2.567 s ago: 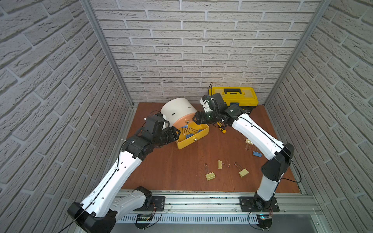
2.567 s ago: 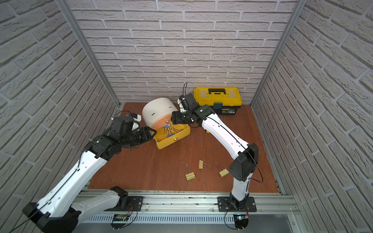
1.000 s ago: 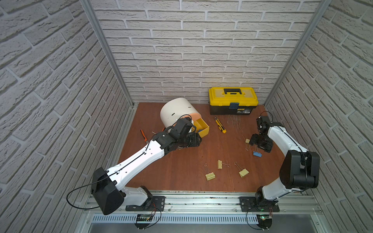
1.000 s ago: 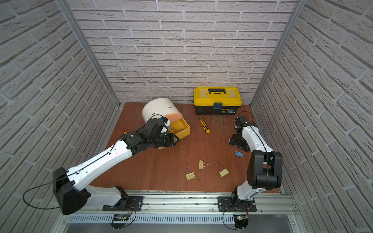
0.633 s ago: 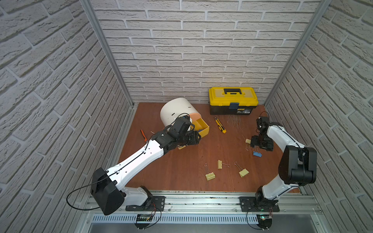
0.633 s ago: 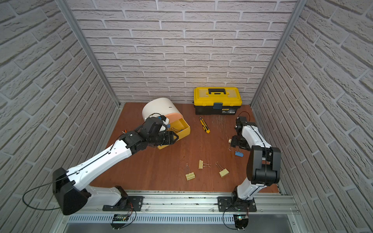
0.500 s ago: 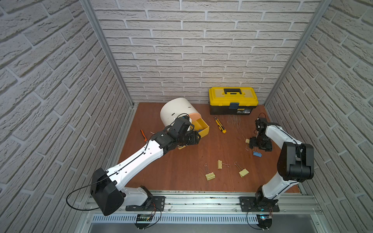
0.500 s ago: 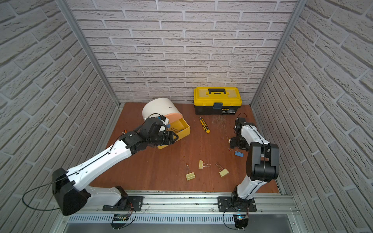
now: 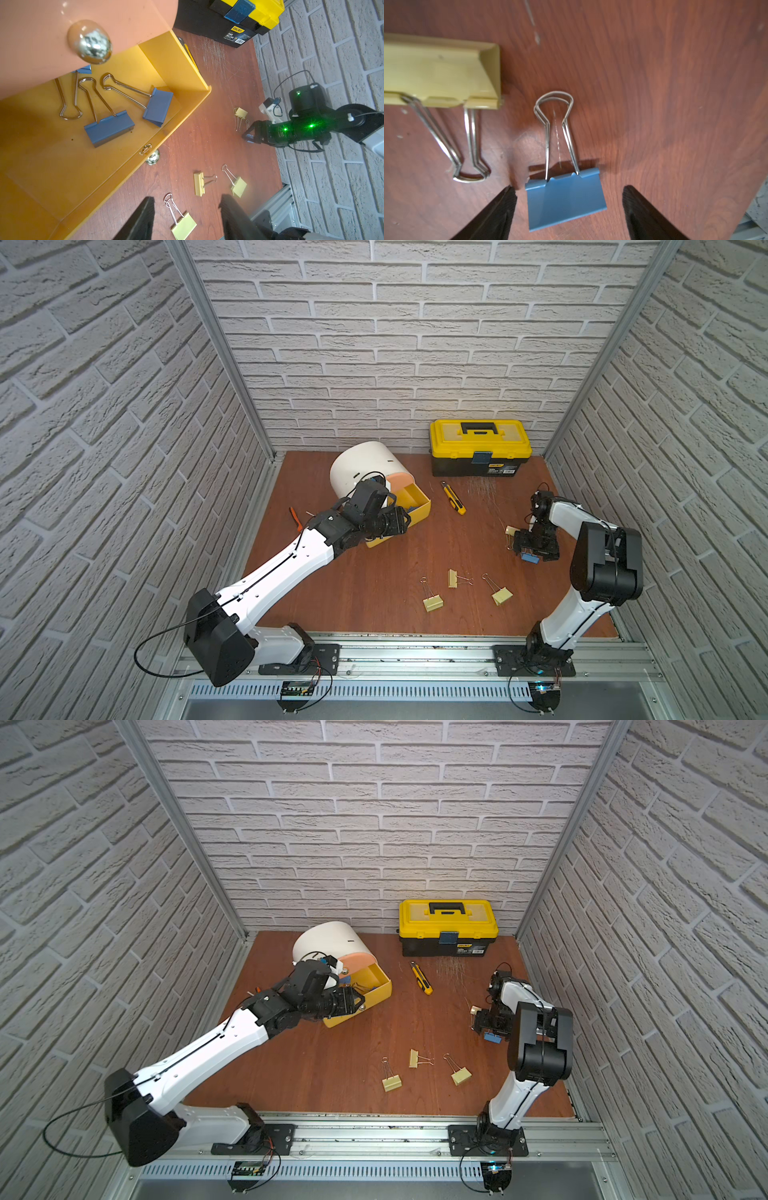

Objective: Put the binder clips in the drawer according to color
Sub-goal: Pick up the binder clip at the center of the board.

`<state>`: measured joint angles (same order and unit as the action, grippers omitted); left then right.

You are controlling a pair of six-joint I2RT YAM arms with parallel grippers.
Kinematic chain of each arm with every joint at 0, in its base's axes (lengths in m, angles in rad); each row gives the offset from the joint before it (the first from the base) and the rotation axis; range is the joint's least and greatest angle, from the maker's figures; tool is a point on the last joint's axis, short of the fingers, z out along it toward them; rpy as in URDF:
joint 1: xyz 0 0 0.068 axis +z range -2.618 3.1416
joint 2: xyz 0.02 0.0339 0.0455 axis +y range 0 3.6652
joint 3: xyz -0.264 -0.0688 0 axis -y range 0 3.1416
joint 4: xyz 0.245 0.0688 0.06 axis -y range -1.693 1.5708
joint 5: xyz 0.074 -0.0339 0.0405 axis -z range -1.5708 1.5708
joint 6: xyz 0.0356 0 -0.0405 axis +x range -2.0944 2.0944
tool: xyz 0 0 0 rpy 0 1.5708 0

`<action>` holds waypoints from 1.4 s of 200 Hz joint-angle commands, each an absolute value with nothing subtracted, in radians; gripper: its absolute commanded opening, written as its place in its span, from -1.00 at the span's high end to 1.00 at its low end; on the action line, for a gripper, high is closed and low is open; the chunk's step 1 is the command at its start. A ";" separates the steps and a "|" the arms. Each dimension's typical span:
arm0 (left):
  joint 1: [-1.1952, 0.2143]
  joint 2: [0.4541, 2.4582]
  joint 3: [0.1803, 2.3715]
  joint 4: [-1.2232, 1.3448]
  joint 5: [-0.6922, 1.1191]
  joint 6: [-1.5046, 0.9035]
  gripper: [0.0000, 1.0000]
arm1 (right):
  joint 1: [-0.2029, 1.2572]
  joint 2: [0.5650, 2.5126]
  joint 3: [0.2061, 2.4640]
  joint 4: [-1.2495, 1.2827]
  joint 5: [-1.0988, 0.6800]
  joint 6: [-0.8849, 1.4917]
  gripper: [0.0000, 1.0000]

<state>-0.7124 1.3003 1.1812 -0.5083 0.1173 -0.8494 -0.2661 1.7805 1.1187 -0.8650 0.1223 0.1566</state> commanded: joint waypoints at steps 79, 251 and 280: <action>-0.700 1.295 1.175 -0.484 0.128 -0.848 -0.12 | -0.272 1.796 1.095 -0.801 0.030 0.174 -0.41; -0.701 1.311 1.206 -0.489 0.124 -0.850 -0.12 | -0.268 1.654 1.052 -0.755 -0.106 0.262 0.02; -0.700 1.314 1.226 -0.508 0.116 -0.844 -0.12 | -0.260 1.593 1.060 -0.760 -0.139 0.280 0.03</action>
